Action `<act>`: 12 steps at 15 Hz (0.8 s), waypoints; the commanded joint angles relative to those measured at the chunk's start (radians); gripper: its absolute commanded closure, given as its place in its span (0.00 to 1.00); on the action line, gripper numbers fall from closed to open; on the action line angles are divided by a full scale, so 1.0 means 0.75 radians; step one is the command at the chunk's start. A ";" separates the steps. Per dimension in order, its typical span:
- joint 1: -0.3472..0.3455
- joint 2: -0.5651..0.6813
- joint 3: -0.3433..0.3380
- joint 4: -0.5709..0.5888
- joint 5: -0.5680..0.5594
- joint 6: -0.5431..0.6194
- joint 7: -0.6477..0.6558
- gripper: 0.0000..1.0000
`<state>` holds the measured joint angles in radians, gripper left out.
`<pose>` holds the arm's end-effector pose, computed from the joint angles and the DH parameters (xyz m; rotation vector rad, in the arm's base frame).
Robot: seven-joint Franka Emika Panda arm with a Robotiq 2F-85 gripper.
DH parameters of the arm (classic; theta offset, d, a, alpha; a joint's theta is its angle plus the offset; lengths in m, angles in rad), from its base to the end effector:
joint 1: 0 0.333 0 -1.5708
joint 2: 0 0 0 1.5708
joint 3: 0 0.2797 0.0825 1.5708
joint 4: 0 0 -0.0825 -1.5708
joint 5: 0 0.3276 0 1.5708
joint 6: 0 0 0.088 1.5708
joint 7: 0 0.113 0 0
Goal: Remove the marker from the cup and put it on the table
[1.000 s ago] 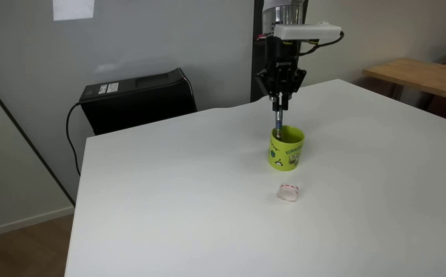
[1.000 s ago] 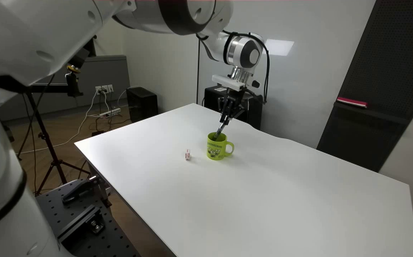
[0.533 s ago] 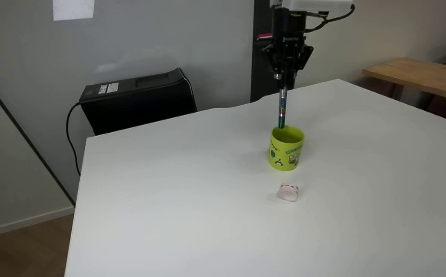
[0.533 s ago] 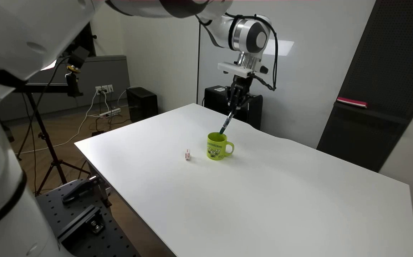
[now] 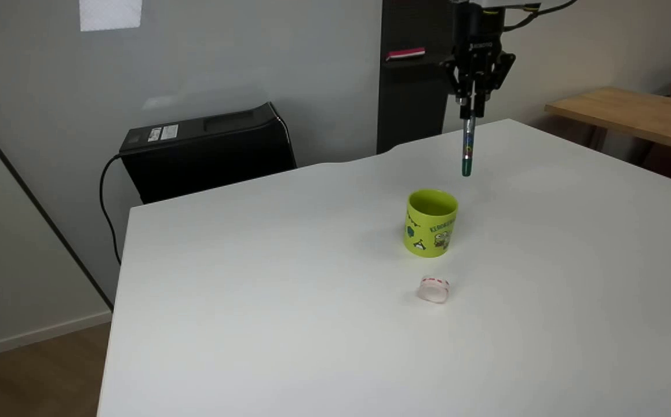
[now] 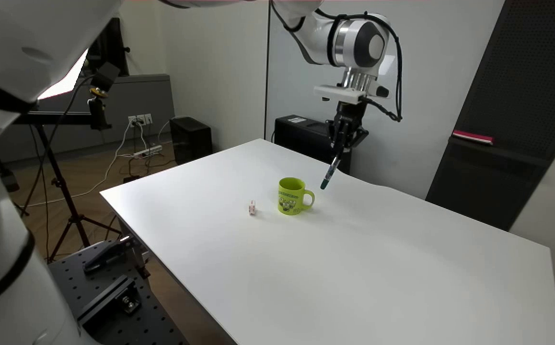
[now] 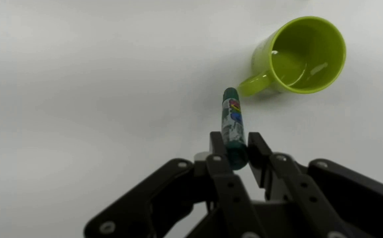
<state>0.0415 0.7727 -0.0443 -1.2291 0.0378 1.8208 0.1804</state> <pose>0.6526 0.0083 0.2871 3.1032 -0.2896 -0.2811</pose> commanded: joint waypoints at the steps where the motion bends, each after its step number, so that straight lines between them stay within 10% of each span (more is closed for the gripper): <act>1: 0.000 -0.092 -0.037 -0.174 -0.074 0.118 0.016 0.96; 12: 0.175 -0.185 -0.255 -0.743 -0.454 1.042 0.305 0.96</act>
<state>0.1080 0.6964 -0.1649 -1.6404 -0.2225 2.4519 0.2912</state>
